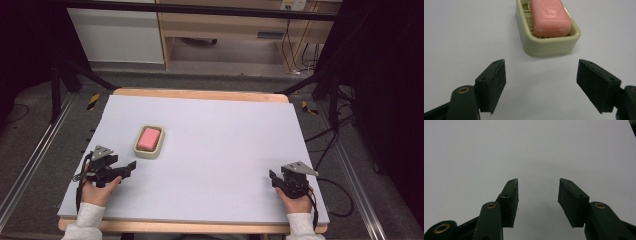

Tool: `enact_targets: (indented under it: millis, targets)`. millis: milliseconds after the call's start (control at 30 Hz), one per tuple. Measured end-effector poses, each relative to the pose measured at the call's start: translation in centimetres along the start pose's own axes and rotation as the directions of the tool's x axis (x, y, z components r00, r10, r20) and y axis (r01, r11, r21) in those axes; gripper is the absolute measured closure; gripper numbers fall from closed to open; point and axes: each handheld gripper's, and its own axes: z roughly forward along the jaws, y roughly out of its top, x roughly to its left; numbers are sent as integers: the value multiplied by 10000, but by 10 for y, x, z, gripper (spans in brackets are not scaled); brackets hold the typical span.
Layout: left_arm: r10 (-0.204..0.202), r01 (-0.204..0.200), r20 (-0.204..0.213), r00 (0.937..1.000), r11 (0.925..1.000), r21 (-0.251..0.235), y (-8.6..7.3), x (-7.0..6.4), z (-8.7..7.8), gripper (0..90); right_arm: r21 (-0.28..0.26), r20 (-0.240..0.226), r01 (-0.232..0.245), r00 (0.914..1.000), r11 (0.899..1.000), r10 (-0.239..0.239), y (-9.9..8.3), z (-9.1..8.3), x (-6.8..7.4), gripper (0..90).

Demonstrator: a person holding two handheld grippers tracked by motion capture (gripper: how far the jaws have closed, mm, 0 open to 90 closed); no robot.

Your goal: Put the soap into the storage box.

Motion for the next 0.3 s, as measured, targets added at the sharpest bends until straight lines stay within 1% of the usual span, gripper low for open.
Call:
enact_targets:
  millis: [67,167,233,300]
  targets:
    - [6,-6,-39,10000,10000,24,-5,3,-2,235,16,48,25,10000,10000,-25,-1,0,0,489]
    - [181,-180,-240,9995,9998,57,-9,6,-5,240,9,165,86,9998,10000,-86,-2,0,-1,472]
    - [94,-93,-306,9995,9999,41,-11,9,-6,243,14,190,75,9998,10000,-76,-2,0,-1,458]
    - [133,-130,-405,9991,9999,73,-12,12,-6,248,20,219,40,9998,10000,-41,-2,0,-1,448]
